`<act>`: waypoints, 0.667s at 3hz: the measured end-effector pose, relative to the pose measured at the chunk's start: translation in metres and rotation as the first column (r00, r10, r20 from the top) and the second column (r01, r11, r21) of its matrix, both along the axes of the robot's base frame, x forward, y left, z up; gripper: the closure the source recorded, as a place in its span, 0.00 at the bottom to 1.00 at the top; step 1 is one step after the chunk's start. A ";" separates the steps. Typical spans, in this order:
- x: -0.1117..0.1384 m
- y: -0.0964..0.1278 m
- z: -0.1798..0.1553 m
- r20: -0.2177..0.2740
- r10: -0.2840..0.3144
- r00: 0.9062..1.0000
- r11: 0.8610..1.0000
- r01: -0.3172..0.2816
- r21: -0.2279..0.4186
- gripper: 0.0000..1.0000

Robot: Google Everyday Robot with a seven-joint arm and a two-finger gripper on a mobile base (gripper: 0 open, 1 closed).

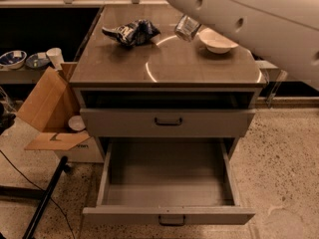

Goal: Pick redbull can from middle drawer and place on counter

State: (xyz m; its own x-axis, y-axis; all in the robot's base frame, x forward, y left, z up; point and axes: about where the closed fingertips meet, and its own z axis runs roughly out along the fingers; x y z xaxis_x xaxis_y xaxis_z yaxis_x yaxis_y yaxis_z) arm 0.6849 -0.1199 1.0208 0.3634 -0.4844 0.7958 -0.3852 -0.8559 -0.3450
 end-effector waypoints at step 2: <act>0.017 0.009 -0.023 0.076 -0.082 0.994 0.996 0.080 0.037 1.00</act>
Offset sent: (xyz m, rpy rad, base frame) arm 0.0253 0.0116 -0.0386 0.0579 -0.1093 -0.1238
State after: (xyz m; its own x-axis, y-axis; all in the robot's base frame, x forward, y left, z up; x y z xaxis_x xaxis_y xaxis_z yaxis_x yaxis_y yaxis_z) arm 0.7019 -0.1110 0.9979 0.2596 -0.5370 0.8027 -0.4236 -0.8103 -0.4051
